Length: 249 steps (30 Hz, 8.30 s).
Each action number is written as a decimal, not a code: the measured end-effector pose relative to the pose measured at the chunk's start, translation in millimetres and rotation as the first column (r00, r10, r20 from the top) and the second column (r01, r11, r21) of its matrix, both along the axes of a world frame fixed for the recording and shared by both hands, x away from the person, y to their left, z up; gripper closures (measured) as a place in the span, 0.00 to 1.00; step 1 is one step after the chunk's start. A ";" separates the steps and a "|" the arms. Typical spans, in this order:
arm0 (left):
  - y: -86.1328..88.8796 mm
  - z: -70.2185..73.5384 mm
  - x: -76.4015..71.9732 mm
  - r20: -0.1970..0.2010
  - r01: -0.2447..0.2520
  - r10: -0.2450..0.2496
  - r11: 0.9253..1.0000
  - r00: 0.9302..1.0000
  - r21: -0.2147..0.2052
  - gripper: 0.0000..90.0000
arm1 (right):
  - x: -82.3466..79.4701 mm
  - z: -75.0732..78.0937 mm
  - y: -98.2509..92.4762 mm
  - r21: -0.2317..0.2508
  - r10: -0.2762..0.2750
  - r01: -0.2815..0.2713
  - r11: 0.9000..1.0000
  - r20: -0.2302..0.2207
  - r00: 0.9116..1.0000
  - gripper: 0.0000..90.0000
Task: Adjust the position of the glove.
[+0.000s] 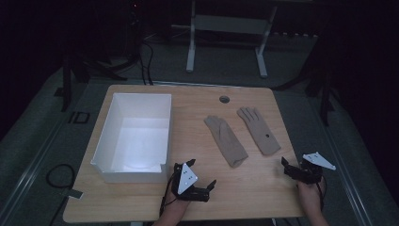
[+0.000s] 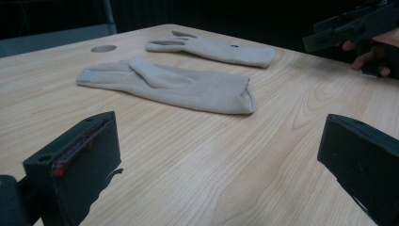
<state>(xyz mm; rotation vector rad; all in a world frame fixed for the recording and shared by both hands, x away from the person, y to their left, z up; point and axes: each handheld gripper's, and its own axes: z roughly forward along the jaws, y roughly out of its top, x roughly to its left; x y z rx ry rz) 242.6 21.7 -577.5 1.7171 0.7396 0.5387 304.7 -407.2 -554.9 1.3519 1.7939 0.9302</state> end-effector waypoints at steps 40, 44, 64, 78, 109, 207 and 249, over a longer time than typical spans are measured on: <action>0.1 0.0 -0.6 0.006 -0.005 0.005 1.000 1.000 -0.001 0.00 | 4.1 84.8 38.7 0.056 0.192 -0.192 0.980 -0.007 0.981 0.12; 0.0 0.0 -0.8 0.006 -0.005 0.005 1.000 1.000 0.000 0.00 | 8.0 94.1 52.4 0.031 0.206 -0.206 0.978 0.018 0.978 0.12; -0.6 0.0 -0.5 0.006 -0.002 0.001 1.000 1.000 0.006 0.00 | 44.0 102.7 112.2 0.023 0.369 -0.369 0.929 0.006 0.929 0.19; -2.1 0.1 -1.5 0.012 0.011 -0.011 1.000 1.000 0.013 0.00 | 78.2 81.5 154.8 0.027 0.449 -0.449 0.893 -0.035 0.893 0.31; -1.8 0.0 -1.3 0.010 0.018 -0.018 1.000 1.000 0.010 0.00 | 133.3 -1.0 191.0 0.030 0.426 -0.432 0.901 -0.241 0.872 0.51; -2.3 0.3 0.0 0.001 0.024 -0.024 1.000 1.000 0.013 0.00 | 75.3 49.0 153.3 0.079 0.285 -0.279 0.957 -0.081 0.955 0.59; -1.9 0.2 0.0 0.001 0.021 -0.021 1.000 1.000 0.007 0.00 | 166.8 10.6 58.7 0.026 0.298 -0.300 0.954 -0.223 0.928 0.60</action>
